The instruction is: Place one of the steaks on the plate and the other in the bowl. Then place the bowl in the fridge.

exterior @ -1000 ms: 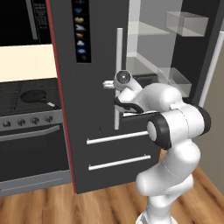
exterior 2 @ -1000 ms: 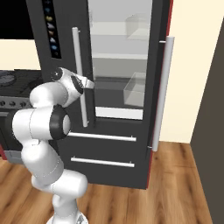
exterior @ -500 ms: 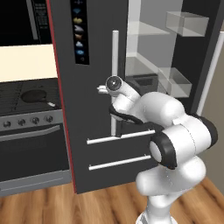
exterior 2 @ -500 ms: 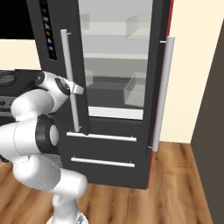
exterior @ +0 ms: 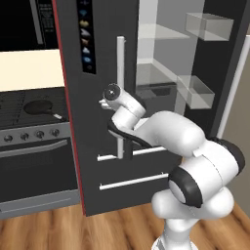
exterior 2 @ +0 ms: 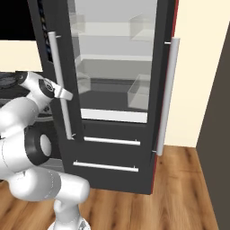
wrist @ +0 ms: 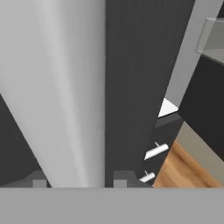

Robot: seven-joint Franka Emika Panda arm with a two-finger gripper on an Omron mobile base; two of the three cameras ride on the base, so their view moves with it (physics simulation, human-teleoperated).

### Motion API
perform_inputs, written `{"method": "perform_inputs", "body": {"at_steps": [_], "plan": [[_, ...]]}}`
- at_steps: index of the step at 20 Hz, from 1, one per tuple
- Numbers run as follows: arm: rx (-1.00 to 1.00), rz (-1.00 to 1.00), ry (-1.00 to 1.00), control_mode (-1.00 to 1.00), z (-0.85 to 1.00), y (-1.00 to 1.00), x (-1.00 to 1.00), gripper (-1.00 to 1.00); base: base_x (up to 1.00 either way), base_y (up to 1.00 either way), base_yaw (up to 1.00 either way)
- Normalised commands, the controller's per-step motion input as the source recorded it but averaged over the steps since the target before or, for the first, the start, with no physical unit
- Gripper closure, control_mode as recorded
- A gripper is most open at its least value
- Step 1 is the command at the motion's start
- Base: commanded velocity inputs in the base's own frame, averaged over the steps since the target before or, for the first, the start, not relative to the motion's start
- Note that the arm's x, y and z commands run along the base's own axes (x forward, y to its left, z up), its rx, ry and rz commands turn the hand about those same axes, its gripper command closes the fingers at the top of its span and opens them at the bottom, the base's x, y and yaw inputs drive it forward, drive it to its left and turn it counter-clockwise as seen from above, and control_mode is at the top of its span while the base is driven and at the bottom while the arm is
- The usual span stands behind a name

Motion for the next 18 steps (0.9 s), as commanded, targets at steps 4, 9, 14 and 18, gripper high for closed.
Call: {"method": "perform_inputs", "body": {"at_steps": [4,9,14,18], "plan": [[0.00,-0.08,0.05,-1.00,-0.03,0.13,-0.47,1.00,0.00,0.00,0.00],[-0.01,-0.05,-0.01,-1.00,-0.21,0.29,-0.50,1.00,0.00,0.00,0.00],[-0.01,-0.06,-0.01,-1.00,-0.06,0.39,-0.43,1.00,0.00,0.00,0.00],[0.00,-0.06,0.00,-1.00,0.00,0.26,-0.10,1.00,0.00,0.00,0.00]]}}
